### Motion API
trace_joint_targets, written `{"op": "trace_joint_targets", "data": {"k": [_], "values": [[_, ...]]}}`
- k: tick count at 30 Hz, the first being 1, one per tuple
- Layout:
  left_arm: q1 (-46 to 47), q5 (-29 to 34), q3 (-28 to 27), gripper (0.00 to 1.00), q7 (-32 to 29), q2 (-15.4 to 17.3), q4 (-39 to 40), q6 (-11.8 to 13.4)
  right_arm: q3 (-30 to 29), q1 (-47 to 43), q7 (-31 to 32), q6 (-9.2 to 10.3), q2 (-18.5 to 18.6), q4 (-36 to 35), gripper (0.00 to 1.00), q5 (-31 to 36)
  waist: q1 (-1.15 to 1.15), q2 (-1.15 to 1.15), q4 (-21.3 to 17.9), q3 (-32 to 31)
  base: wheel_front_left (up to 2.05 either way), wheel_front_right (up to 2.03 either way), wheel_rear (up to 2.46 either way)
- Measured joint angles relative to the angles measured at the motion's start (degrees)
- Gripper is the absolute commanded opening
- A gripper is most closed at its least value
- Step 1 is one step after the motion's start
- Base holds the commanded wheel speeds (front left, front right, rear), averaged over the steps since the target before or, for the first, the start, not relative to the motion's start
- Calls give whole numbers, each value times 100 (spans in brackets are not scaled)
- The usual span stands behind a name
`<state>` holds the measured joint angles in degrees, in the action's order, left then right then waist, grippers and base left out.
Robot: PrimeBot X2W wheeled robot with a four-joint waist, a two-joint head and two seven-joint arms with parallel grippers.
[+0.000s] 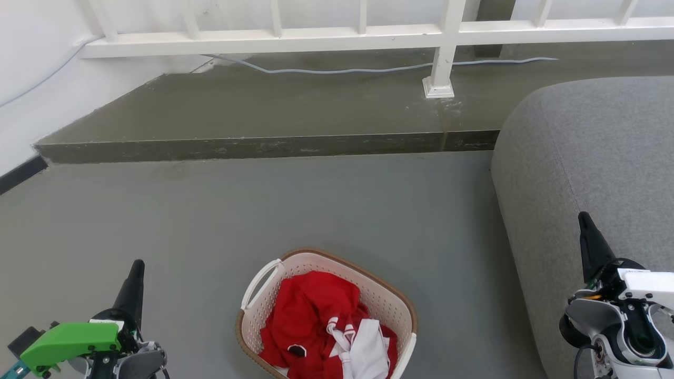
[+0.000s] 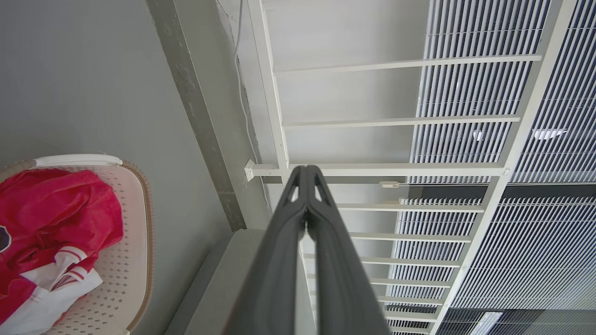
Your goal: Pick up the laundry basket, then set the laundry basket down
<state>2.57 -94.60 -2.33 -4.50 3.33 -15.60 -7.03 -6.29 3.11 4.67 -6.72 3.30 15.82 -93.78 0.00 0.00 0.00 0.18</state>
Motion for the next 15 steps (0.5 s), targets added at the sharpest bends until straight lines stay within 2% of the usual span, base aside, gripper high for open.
{"op": "trace_joint_targets", "data": {"k": [15], "values": [[0,2,-8,0,-1,-2,0,0,-5,0,0,0,-2,0,0,0,0,0,0,0,0,0,0]]}}
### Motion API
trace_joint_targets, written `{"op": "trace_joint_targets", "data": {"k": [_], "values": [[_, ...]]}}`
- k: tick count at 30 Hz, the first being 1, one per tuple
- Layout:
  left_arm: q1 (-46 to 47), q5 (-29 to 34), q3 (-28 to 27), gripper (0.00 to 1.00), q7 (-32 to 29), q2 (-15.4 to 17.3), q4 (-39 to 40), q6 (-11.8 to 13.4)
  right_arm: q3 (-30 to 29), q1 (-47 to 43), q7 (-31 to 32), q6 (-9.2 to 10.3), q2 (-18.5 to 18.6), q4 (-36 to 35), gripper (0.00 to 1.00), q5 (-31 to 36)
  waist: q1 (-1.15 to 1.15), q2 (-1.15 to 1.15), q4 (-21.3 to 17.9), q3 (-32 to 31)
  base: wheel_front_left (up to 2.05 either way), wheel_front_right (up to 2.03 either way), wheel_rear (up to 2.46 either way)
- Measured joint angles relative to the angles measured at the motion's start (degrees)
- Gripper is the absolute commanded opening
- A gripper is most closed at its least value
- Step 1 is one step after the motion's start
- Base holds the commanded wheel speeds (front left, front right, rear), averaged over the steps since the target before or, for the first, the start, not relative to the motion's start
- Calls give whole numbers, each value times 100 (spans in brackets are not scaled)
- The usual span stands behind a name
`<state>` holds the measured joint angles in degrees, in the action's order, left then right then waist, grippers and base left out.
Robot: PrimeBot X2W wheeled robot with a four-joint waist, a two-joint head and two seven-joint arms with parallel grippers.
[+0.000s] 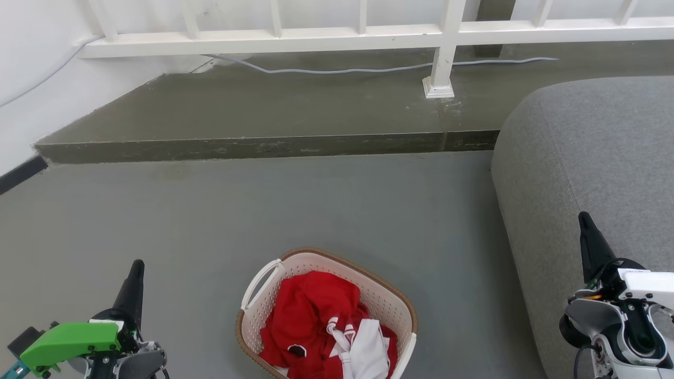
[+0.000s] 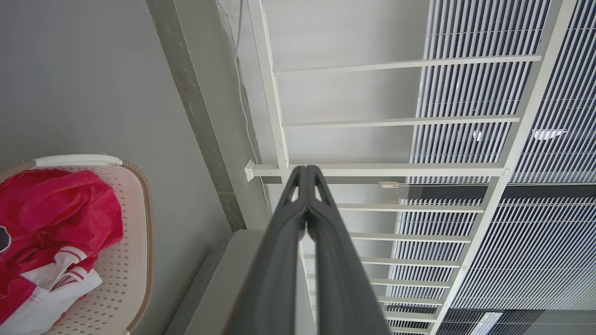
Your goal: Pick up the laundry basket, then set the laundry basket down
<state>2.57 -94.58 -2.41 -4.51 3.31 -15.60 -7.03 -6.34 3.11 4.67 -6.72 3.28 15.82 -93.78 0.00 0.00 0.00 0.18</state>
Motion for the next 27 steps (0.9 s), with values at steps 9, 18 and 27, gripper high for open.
{"op": "trace_joint_targets", "data": {"k": [9,18,27], "values": [[-185,1,73,100,1,-129,-282,5,8,-220,-9,24,-119,278,100,-1,0,0,0,-1,0,0,0],[-312,14,115,100,103,-196,-337,5,101,-365,-96,24,-175,368,100,20,0,0,2,-3,0,0,0],[-312,388,204,100,264,-194,-191,5,229,-365,-267,27,-174,310,100,428,0,0,5,-14,0,0,0]]}}
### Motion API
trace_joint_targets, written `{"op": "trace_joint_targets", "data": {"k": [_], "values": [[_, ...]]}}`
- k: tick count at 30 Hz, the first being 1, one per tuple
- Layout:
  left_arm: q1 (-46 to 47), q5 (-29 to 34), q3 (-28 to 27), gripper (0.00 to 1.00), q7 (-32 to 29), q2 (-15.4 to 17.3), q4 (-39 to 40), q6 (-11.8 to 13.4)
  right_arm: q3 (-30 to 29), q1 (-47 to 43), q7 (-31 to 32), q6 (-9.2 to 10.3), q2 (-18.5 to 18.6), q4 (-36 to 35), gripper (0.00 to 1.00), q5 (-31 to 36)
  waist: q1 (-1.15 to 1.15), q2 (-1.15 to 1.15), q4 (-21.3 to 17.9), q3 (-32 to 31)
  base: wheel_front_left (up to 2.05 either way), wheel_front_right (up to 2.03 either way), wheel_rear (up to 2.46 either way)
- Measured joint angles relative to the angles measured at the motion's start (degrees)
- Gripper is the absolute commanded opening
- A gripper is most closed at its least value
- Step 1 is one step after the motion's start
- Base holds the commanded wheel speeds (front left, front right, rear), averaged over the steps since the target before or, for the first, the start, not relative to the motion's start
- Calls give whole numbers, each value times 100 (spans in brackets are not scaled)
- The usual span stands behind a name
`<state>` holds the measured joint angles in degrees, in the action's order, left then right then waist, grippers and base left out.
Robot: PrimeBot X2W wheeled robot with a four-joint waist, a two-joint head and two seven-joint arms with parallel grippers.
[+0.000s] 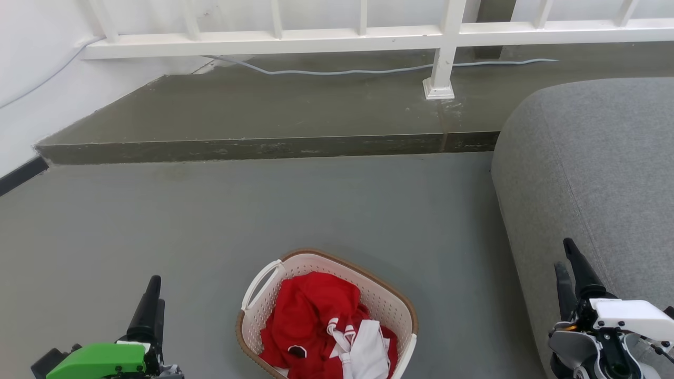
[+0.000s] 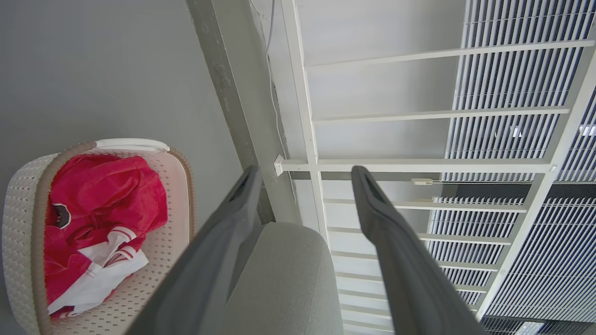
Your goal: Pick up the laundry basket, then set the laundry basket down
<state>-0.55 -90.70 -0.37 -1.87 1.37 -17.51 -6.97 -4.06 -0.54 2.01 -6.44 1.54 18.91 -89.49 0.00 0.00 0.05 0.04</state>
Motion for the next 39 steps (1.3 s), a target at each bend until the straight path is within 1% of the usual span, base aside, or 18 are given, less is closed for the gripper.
{"op": "trace_joint_targets", "data": {"k": [3,6,10,18,22,23,24,26,29,32,39], "values": [[-1,208,13,100,51,0,74,2,18,1,-54,54,-1,-44,100,216,0,0,0,-7,0,0,0],[-1,416,-4,100,101,1,176,19,3,1,-115,59,2,-127,100,460,0,0,0,-15,0,0,0],[-1,770,-12,100,193,2,321,57,25,1,-186,152,4,-236,100,878,0,0,0,-28,0,0,0],[-4,1605,48,100,333,3,558,132,238,1,-334,254,30,-454,100,1768,0,0,2,-57,0,0,0],[-23,2121,98,100,397,15,701,155,367,1,-401,311,32,-550,100,2209,0,0,2,-66,0,0,0],[-33,2207,108,100,403,15,725,198,404,0,-410,316,33,-567,100,2319,0,0,2,-68,0,0,0],[-85,2440,154,100,453,20,753,204,477,-3,-452,359,34,-593,100,2521,0,0,2,-70,0,0,0],[-113,2714,238,100,472,48,801,252,550,-4,-481,407,43,-622,100,2749,0,0,2,-72,0,0,0],[-122,3086,291,100,534,94,882,292,661,-27,-535,412,47,-647,100,3045,0,0,0,-74,0,0,0],[-133,3462,388,100,586,141,914,339,739,-65,-606,505,48,-673,100,3320,0,0,-3,-75,0,0,0],[-211,4276,580,100,708,160,1018,456,895,-131,-705,605,48,-750,100,3914,0,0,-10,-76,0,0,0]]}}
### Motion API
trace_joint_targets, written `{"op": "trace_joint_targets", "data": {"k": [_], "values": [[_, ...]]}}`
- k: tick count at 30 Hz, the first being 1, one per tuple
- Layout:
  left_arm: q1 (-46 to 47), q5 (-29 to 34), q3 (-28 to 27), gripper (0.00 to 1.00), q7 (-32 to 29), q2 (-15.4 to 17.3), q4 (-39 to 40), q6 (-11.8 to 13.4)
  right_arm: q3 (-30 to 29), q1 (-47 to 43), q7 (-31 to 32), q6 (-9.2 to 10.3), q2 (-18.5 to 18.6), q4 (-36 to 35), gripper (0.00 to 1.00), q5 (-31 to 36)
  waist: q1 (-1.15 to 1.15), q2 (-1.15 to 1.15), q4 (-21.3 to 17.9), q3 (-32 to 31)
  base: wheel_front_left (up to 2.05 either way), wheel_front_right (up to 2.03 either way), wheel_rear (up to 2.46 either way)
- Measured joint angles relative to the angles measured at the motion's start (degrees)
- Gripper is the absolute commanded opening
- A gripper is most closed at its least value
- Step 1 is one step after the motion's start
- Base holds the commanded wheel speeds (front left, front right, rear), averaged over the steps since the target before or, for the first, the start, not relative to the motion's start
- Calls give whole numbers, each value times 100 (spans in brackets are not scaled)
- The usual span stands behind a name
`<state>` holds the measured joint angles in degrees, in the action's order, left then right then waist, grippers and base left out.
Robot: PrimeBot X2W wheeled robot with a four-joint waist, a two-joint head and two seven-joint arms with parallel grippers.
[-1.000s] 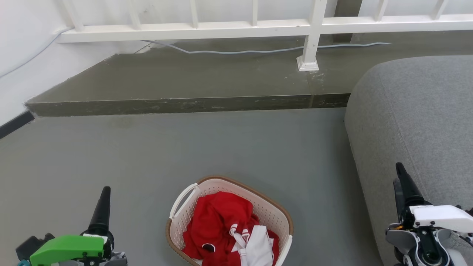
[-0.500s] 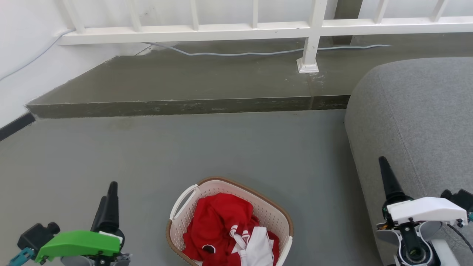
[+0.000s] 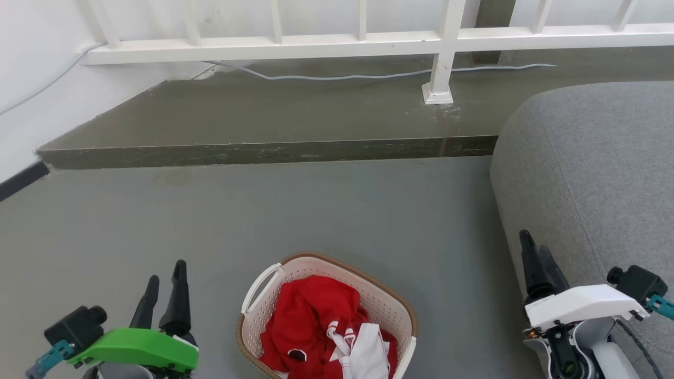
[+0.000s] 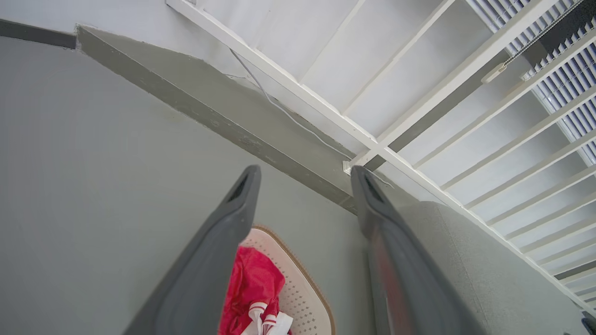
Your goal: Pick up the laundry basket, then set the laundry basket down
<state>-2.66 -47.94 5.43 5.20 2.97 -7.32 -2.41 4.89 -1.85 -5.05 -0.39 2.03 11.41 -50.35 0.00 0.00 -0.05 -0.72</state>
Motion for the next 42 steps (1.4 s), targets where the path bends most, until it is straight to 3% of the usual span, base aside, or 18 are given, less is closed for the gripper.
{"op": "trace_joint_targets", "data": {"k": [28,42], "values": [[-238,2458,348,100,522,2,327,441,556,-104,-511,403,8,-241,100,2313,0,0,-23,-22,0,0,0],[-382,3360,447,100,754,1,447,569,833,-124,-762,566,25,-382,100,3331,0,0,-20,-60,0,0,0]]}}
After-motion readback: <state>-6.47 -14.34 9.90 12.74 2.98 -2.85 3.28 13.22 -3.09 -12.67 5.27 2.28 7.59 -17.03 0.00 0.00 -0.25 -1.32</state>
